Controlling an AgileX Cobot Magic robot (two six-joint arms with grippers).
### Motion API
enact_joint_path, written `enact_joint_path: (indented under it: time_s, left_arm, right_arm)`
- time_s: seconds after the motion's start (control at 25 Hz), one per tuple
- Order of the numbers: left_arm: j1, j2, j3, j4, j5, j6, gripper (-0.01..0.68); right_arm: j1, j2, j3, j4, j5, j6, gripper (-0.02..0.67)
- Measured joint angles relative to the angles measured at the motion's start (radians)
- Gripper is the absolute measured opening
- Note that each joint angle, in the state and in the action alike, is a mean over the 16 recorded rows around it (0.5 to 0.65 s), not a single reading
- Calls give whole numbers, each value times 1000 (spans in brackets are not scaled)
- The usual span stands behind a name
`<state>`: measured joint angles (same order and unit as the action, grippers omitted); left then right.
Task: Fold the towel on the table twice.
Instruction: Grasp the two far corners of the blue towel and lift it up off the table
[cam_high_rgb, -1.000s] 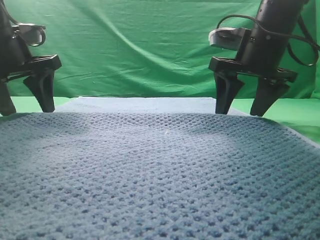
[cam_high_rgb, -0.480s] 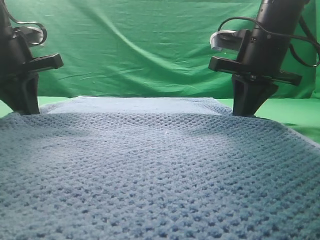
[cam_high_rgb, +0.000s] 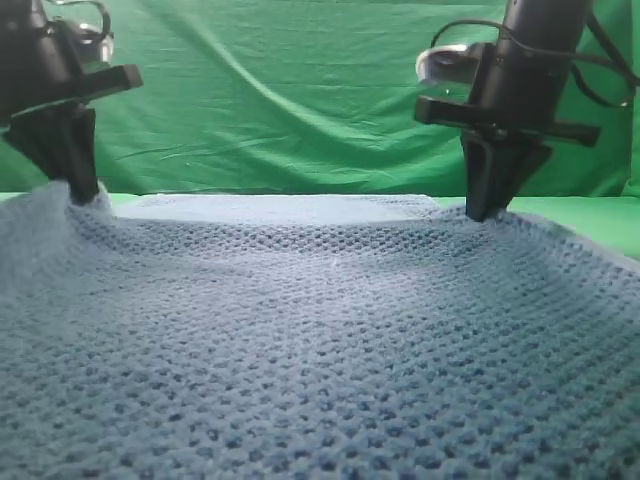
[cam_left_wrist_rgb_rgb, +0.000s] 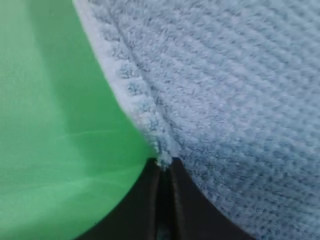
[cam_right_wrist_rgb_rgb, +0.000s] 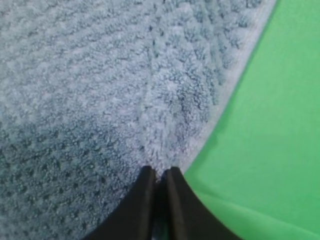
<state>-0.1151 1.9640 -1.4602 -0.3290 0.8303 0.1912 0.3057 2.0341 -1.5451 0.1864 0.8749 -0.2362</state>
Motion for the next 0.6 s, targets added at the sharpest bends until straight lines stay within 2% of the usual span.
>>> enact_joint_path:
  time_s: [0.32, 0.6]
  left_arm:
    - [0, 3, -297, -1, 145, -2, 0]
    - [0, 2, -523, -34, 107, -2, 0]
  right_arm:
    - [0, -51, -190, -24, 18, 5, 0]
    - [0, -72, -356, -26, -82, 6, 0]
